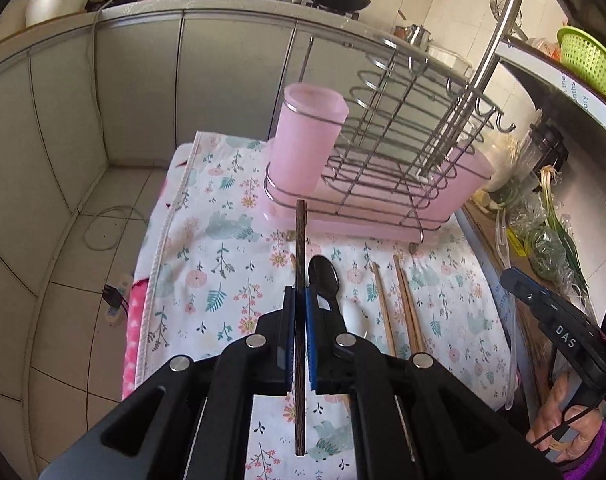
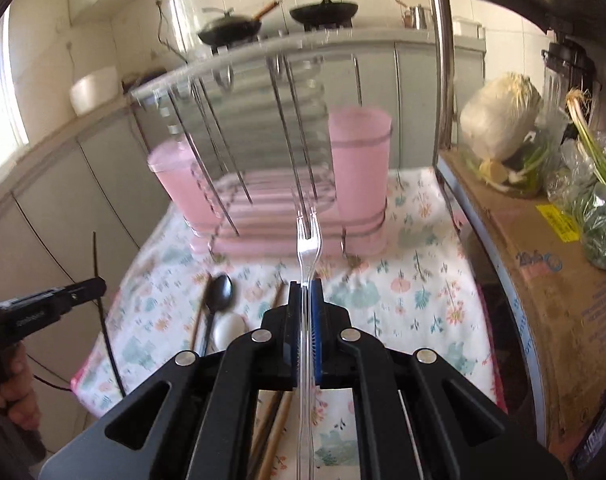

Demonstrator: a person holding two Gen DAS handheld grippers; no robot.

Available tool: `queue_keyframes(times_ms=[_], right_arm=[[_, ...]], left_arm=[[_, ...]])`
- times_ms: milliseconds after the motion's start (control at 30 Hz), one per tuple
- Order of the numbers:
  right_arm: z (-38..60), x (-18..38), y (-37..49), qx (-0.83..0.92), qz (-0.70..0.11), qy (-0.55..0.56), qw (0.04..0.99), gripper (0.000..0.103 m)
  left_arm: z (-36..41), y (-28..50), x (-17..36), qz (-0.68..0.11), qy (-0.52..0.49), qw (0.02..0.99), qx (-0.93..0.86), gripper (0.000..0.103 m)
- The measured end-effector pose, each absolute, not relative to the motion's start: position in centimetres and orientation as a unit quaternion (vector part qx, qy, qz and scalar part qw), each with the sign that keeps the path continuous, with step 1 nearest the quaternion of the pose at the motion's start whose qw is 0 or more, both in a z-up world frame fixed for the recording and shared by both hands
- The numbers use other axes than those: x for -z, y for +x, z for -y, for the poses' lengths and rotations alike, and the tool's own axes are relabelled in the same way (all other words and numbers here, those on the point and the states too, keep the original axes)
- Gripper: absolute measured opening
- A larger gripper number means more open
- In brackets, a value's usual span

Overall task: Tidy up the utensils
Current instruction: 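Lift the dark chopstick with the left tool while the right tool lifts the fork toward the pink cup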

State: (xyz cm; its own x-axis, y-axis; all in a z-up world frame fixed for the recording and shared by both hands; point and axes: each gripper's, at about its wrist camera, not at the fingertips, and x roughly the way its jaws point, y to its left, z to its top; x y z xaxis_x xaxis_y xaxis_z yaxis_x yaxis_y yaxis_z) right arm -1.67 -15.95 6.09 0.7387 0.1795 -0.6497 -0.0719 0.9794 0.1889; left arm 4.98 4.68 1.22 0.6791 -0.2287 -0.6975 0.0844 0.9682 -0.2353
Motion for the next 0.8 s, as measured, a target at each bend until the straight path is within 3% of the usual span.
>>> queue_keyframes(times_ms=[433,800], right_arm=[[18.4,-14.7,-0.5,-0.098,-0.228,0.096,0.964,0.005],[18.9,-17.7,3.0,-0.101,-0.198,0.097,0.97,0.005]], left_arm=[[-5.1,6.7,-11.3,-0.217,-0.086,0.97,0.06,0.004],[-4.1,11.7,-14.5,-0.18,-0.059,0.982,0.011,0.004]])
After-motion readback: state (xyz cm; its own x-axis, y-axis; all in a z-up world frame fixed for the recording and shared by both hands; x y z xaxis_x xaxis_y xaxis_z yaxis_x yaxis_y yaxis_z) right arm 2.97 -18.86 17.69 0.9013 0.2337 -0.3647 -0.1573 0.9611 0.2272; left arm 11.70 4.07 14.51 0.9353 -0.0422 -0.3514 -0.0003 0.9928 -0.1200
